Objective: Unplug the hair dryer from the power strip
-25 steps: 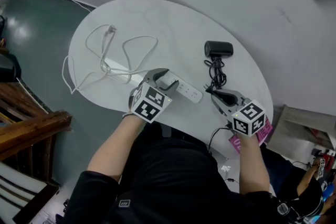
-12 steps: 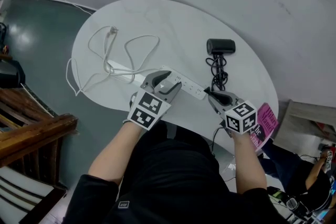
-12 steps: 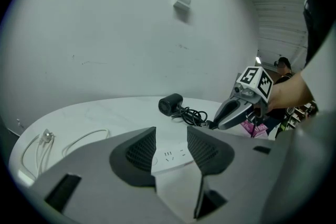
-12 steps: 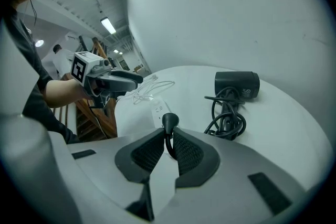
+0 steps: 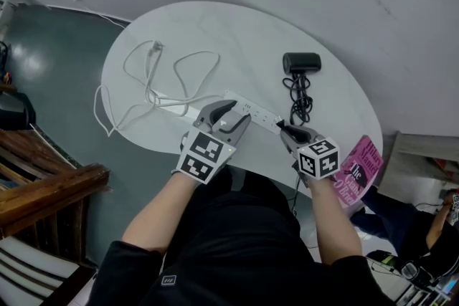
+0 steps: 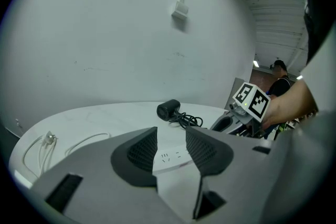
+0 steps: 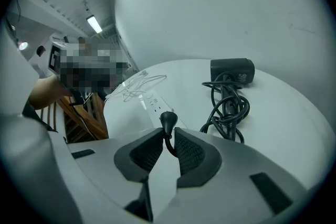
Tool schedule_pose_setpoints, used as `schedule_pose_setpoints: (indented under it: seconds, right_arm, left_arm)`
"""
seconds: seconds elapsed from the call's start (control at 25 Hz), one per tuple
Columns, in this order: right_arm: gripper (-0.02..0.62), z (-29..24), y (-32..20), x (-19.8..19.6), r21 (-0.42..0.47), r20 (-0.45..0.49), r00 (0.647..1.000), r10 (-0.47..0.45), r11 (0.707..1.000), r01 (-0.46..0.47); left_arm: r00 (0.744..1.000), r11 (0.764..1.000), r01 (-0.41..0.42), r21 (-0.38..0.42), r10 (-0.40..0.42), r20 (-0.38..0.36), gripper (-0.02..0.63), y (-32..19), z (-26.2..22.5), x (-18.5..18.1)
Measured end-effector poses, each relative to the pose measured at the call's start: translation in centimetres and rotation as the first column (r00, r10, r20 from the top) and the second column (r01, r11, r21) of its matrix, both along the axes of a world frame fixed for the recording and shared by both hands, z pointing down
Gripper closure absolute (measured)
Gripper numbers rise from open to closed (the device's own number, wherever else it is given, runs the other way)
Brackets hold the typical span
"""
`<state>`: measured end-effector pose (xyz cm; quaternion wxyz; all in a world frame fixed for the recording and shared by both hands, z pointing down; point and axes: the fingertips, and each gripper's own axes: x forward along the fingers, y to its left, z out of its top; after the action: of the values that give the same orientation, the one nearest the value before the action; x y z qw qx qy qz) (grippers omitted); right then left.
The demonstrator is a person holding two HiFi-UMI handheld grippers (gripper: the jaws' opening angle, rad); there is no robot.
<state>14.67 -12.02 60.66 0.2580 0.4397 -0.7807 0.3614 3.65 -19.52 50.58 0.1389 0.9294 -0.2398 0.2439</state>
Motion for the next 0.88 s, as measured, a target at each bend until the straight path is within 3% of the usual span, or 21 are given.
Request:
schedule_pose_setpoints:
  seconds: [0.52,0.88]
  right_arm:
    - [0.505,0.2,1.7,0.5,-0.010,-0.034,0.982,0.185,0.983,-0.186]
    - [0.505,-4.1,2.5,2.4,0.097,0.003,0.951,0.311,0.946,-0.309]
  left_arm:
    - [0.997,0.998,-0.065,0.012,0.065,-0.048,0.443,1.9,-1.4,-2.9]
    - [0.993,0.998,-0.054,0.025,0.056,-0.103,0.457,1.3,-3.3,-3.3]
